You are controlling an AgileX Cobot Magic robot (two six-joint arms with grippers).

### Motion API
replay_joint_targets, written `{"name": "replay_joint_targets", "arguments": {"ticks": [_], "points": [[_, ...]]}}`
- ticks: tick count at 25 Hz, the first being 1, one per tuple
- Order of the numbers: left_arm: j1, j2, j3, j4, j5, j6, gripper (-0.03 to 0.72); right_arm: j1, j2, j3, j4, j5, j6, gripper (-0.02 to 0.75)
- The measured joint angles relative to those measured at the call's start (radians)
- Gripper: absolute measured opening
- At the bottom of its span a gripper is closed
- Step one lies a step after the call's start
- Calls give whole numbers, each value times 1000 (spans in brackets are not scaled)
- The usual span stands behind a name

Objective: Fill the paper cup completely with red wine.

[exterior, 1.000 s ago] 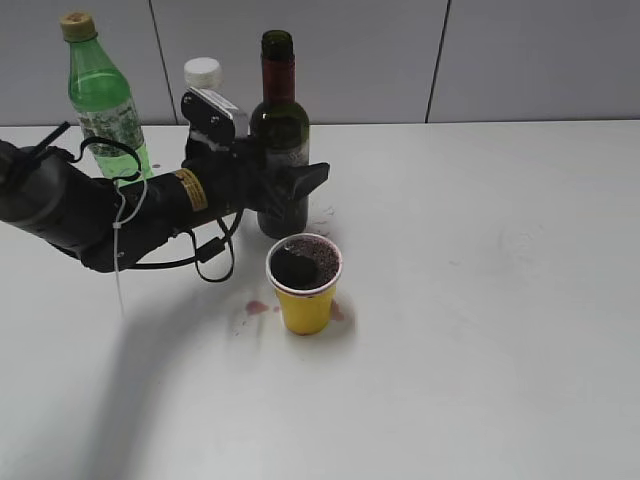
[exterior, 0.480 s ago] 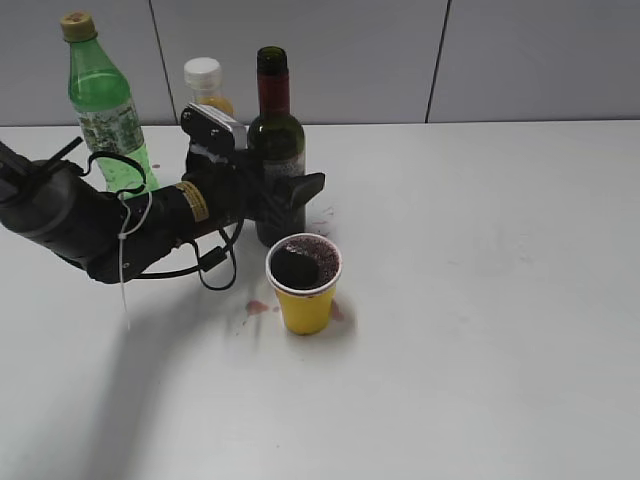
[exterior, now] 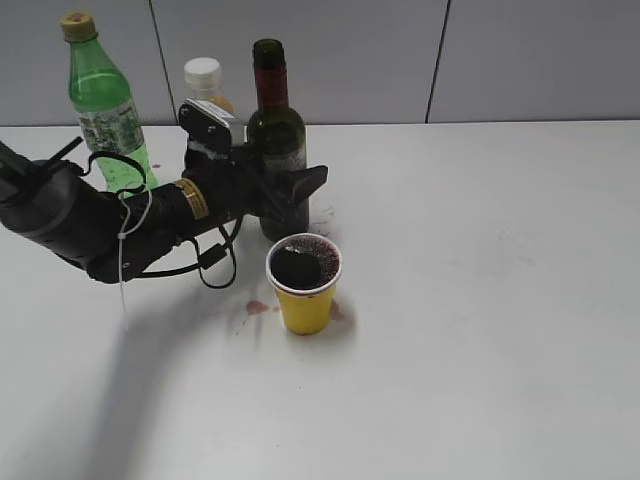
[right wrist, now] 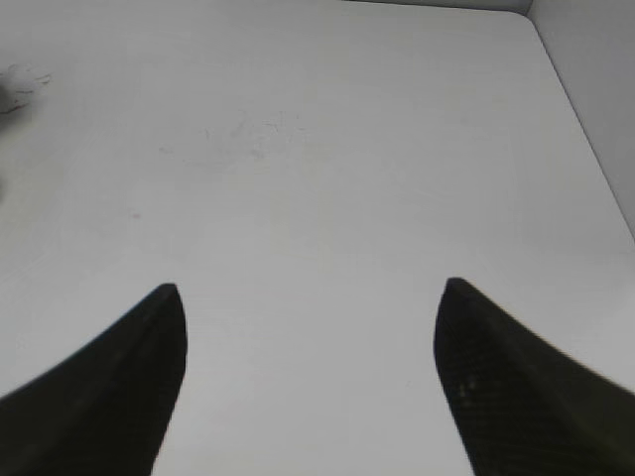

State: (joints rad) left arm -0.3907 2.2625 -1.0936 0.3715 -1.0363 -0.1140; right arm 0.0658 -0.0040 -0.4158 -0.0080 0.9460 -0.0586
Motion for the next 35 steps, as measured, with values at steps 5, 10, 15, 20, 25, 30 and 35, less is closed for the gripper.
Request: {"name": "replay_joint_targets", "arguments": {"ticks": [5, 10, 15, 20, 25, 30, 35], "points": [[0, -22, -8, -5, -28, 0, 567, 0, 0, 0, 0, 0, 0, 589], [0, -30, -9, -7, -32, 0, 570, 0, 0, 0, 0, 0, -1, 589], [0, -57, -9, -6, -25, 0, 570, 0, 0, 0, 0, 0, 0, 589], [0, -146, -8, -3, -2, 0, 570, 0, 0, 0, 0, 0, 0, 589], [2, -246, -7, -3, 16, 0, 570, 0, 0, 0, 0, 0, 0, 589], [3, -362, -7, 6, 63, 0, 570, 0, 0, 0, 0, 0, 0, 589], [3, -480, -7, 23, 156, 0, 570, 0, 0, 0, 0, 0, -1, 589]]}}
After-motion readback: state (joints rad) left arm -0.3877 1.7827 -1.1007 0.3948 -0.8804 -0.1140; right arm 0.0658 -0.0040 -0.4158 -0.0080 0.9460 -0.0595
